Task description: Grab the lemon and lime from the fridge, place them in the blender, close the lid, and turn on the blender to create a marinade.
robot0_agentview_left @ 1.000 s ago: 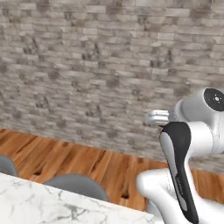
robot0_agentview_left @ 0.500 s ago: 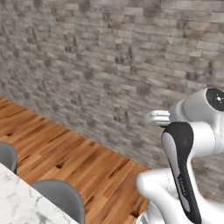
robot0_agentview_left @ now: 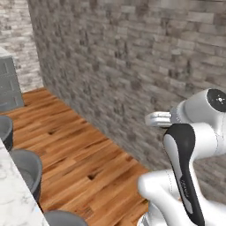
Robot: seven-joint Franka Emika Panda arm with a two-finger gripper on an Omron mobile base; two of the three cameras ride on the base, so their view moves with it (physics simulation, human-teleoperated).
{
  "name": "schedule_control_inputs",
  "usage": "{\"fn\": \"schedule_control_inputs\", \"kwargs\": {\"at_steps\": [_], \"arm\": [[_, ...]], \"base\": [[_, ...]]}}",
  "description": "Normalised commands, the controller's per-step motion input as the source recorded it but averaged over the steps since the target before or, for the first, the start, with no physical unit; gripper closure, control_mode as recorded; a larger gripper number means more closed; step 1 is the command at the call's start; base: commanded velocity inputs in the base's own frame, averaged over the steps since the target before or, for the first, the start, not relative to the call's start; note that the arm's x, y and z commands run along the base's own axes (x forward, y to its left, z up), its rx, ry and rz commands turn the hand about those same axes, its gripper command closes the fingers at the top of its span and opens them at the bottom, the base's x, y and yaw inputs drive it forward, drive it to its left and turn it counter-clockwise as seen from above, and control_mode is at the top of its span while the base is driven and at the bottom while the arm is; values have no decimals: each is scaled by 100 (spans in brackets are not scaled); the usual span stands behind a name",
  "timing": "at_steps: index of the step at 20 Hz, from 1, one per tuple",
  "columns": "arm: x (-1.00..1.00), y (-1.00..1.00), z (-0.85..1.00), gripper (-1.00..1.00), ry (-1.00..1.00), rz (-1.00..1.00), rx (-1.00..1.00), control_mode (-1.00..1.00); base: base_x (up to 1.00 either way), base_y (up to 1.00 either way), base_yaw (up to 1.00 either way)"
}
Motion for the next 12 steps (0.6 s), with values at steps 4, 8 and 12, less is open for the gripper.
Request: {"fn": "schedule_control_inputs", "kwargs": {"at_steps": [4,8,12], "arm": [[0,0,0,100,0,0,0,100],[0,0,0,100,0,0,0,100],[0,0,0,100,0,0,0,100]], "base": [[100,-7,43],[100,-1,43],[100,0,40]]}}
